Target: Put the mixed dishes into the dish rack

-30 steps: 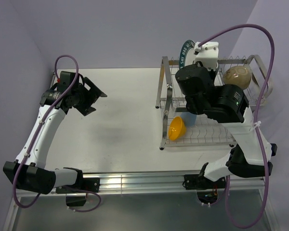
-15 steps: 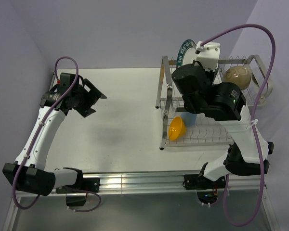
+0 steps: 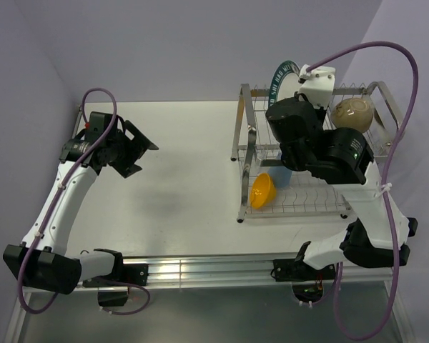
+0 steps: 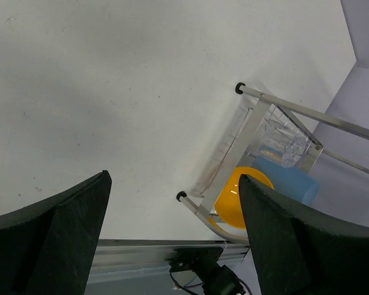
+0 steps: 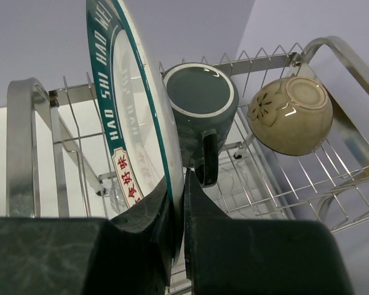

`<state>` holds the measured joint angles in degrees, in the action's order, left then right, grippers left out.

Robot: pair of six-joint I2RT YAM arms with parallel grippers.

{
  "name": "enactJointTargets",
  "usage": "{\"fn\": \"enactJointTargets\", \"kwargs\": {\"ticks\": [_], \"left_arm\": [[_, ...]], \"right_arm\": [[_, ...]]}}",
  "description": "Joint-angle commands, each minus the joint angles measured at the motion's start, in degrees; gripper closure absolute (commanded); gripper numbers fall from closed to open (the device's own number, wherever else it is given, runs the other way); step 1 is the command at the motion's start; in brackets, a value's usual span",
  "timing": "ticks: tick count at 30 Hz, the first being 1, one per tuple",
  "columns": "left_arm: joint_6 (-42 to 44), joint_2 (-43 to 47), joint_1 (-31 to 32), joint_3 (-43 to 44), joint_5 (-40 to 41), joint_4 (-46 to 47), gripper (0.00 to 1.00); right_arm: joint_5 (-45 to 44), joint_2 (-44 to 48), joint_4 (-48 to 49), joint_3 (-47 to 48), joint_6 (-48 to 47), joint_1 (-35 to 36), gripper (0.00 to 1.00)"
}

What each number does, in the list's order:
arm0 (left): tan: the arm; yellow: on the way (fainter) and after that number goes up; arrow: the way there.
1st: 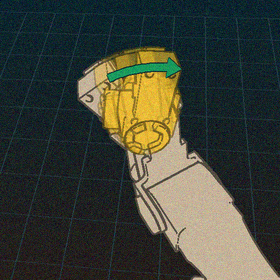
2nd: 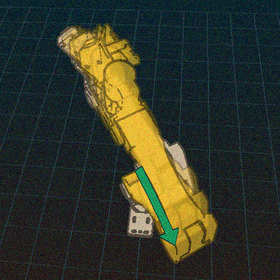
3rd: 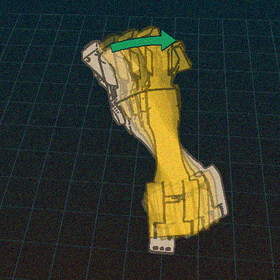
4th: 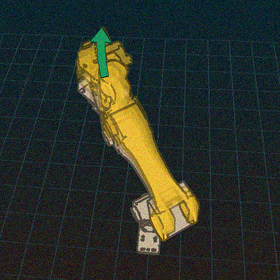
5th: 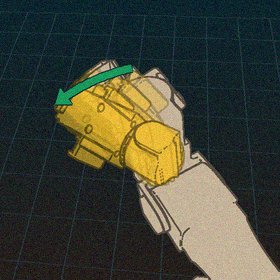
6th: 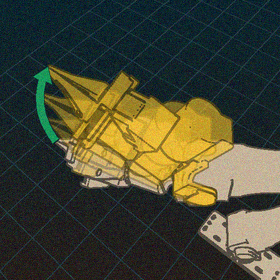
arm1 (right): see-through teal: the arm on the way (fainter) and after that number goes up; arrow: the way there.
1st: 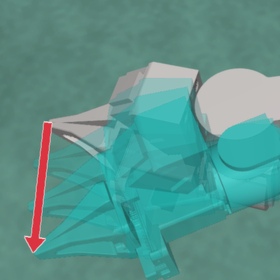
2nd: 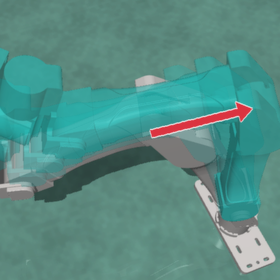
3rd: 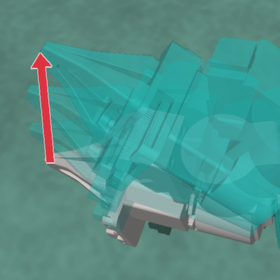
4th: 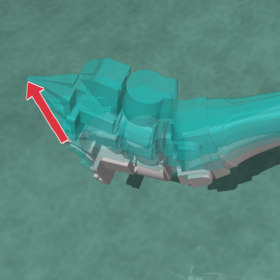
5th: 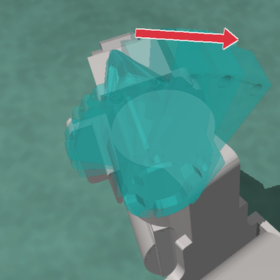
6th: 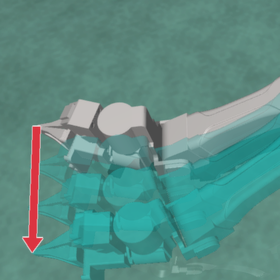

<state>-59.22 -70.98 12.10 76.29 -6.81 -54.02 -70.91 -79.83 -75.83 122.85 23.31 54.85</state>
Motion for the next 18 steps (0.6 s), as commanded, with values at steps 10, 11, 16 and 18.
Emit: {"fn": "enactJointTargets", "kwargs": {"ticks": [10,11,16,18], "left_arm": [[-0.54,1.02,0.38,-0.44,-0.66,2.6,0.1],[-0.72,1.02,0.47,-0.53,-0.66,2.95,0.09],[-0.63,0.49,0.56,0.08,-0.49,2.78,0.09],[-0.46,0.4,0.56,0.44,-0.31,2.6,0.09]], "right_arm": [[-0.36,5.74,8.77,-2.97,-8.01,-3.96,1.0],[-0.28,5.48,9.03,-2.36,-9.06,-4.05,1.0],[-0.98,4.07,9.3,-0.68,-10.4,-4.05,1.0],[-0.72,4.07,8.78,-1.55,-9.69,-4.05,1.0]]}}
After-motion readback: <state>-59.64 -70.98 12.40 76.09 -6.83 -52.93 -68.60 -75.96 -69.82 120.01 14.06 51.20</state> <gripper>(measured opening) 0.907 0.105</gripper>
